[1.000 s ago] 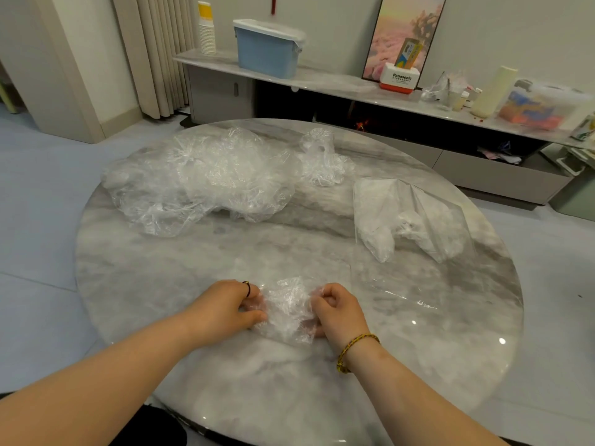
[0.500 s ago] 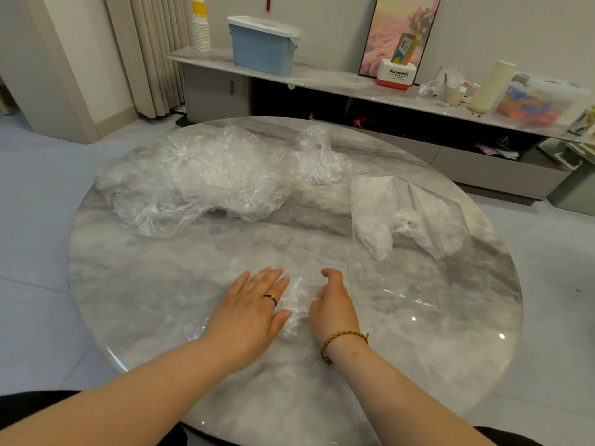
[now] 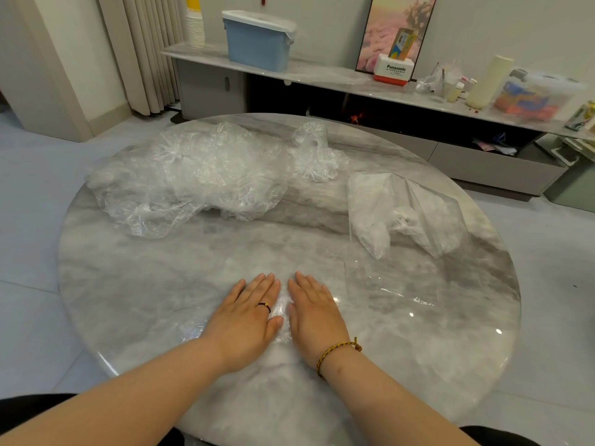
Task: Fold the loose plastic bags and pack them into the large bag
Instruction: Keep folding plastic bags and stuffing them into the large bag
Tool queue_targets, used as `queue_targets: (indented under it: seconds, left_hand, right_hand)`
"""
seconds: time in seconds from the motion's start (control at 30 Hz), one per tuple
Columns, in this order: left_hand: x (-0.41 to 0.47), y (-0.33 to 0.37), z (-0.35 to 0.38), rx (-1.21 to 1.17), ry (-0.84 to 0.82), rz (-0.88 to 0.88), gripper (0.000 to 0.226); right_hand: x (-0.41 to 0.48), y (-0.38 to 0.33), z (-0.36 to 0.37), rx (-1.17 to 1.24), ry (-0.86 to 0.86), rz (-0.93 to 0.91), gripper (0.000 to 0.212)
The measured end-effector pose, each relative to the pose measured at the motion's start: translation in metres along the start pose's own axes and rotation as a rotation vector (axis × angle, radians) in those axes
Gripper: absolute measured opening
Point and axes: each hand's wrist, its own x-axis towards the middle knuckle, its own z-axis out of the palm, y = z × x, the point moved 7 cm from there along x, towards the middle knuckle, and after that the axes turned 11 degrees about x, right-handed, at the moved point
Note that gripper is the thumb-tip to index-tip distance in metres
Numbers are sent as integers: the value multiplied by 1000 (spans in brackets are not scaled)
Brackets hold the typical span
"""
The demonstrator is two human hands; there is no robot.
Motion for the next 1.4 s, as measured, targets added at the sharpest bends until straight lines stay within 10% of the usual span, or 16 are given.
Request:
queue_targets:
  seconds: [0.6, 0.73, 1.07, 1.4]
  left_hand:
    - [4, -26, -24, -285, -129, -251, 68]
    - [3, -33, -25, -334, -151, -303, 22]
    - [-1, -34, -61, -1347, 209, -358, 15]
    - [8, 14, -79, -1032, 112, -109, 25]
  right_hand:
    - [-4, -10, -22, 243, 149, -105, 46]
    - [-11, -19, -37, 338, 255, -184, 42]
    - [-27, 1, -68, 990, 451, -30, 39]
    - [-25, 20, -79, 1138, 241, 77, 26]
